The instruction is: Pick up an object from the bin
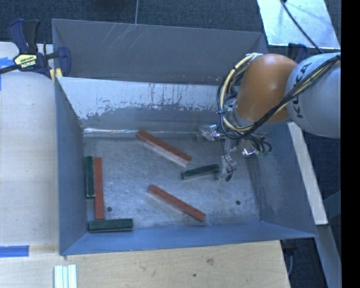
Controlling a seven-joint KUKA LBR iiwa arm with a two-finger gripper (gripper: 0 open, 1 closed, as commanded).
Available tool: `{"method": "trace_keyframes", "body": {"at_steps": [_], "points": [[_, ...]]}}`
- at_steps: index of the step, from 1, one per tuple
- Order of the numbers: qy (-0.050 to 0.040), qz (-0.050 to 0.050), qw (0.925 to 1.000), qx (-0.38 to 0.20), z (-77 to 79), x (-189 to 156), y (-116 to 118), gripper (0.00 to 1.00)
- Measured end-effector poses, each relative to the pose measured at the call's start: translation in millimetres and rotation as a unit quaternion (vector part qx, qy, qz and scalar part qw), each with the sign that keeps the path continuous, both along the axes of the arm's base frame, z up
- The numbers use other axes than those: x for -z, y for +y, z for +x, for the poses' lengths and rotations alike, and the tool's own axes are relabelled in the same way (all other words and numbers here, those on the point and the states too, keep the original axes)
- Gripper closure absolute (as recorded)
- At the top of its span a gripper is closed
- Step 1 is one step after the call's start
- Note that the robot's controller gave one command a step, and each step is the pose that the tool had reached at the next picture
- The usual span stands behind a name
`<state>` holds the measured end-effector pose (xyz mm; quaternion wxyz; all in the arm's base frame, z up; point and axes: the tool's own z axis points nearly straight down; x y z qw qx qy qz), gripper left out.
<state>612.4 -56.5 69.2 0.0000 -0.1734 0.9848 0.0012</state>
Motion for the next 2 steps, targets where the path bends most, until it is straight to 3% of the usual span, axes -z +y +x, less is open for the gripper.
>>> {"method": "trace_keyframes", "body": {"at_steps": [1, 2], "points": [[-0.0019, -0.001, 1.0000, 0.000, 1.1, -1.7, -1.7, 1.00], [-0.0014, -0.001, 1.0000, 0.000, 0.8, -1.3, -1.8, 0.00]]}}
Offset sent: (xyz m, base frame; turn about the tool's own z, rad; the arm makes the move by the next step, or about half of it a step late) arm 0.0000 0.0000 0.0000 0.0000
